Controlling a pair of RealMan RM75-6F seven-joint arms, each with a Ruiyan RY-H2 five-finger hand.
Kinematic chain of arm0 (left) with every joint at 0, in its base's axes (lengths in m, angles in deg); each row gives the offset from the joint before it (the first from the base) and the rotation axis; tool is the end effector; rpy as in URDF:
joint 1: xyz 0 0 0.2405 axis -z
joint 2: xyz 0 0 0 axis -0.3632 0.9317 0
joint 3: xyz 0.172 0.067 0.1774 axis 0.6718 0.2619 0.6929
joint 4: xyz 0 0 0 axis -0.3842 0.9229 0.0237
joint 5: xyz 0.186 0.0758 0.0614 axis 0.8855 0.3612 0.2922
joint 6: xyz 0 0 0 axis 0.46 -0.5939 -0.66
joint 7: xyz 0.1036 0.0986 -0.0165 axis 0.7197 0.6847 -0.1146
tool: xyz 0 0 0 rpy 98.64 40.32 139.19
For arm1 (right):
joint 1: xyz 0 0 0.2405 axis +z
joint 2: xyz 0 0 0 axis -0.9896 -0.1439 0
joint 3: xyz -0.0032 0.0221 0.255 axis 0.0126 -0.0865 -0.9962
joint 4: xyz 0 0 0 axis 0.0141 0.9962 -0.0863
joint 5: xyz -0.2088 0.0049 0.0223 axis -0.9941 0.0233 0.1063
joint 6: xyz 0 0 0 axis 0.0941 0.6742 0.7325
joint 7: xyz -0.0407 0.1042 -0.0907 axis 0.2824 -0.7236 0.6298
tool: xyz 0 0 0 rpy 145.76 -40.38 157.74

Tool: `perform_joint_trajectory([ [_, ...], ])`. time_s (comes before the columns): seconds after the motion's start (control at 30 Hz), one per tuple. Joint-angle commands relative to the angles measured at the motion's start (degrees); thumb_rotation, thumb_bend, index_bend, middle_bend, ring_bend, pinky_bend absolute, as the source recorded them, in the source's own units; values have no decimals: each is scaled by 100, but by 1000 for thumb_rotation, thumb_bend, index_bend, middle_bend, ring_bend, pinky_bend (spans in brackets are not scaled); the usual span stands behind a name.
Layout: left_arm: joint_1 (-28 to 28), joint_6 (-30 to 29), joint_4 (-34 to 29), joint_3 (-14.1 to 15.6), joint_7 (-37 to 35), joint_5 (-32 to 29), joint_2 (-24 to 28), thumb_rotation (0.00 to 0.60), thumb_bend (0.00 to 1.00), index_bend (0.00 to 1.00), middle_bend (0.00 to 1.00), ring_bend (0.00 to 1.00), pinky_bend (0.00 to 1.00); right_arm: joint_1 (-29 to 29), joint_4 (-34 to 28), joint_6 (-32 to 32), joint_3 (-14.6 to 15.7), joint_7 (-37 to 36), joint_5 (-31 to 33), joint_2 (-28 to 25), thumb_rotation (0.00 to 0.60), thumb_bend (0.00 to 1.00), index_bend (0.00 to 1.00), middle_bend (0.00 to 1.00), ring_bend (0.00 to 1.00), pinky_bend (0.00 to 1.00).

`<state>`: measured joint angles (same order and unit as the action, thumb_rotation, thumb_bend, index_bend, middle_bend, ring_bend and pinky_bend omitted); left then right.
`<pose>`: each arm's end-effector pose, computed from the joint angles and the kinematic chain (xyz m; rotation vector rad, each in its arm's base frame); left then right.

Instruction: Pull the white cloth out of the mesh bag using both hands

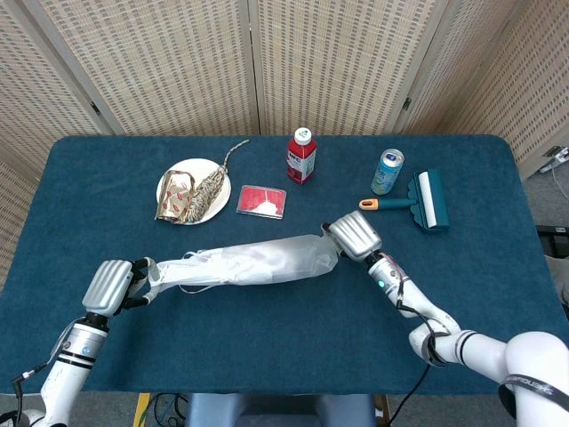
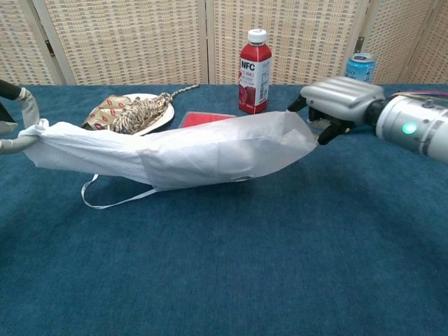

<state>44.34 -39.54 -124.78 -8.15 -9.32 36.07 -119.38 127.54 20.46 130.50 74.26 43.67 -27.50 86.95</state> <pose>-0.2199 0.2682 0.0807 -1.5436 -1.1475 -1.1671 -0.1770 -0.3875 -0.0109 1.9656 -0.6491 0.8879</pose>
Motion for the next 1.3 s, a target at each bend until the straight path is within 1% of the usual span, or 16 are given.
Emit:
perform_joint_trajectory([
  [0.03,-18,2,29,-3,1,-26,6,600,454,707,1000,965,1000,-349,-479,281,78,246,137,-454,600,604,575,1000,1000,1000],
  [0.13,-30,2,42,-12,15,-47,19,600,454,707,1000,965,1000,-535,-708,428,120,299,173,-682,600,642,575,1000,1000,1000],
  [0.27,-46,-5,51,-24,35,-69,36,600,455,707,1000,965,1000,-755,-854,582,165,276,220,-879,600,689,574,1000,1000,1000],
  [0.47,-65,1,65,-46,48,-113,70,600,455,707,1000,965,1000,-1006,-840,728,171,130,299,-1031,600,768,574,1000,1000,1000],
  [0.7,-91,-8,99,-65,78,-150,103,600,454,707,1000,965,1000,-1175,-755,871,90,-46,339,-1113,600,831,575,1000,1000,1000],
  [0.93,-139,-35,150,-60,85,-175,108,600,455,707,1000,965,1000,-1317,-754,935,105,-57,314,-1215,600,833,575,1000,1000,1000],
  [1.3,-220,-50,274,-40,3,-204,98,600,455,707,1000,965,1000,-1565,-875,1150,-13,-168,386,-1439,600,828,575,1000,1000,1000],
])
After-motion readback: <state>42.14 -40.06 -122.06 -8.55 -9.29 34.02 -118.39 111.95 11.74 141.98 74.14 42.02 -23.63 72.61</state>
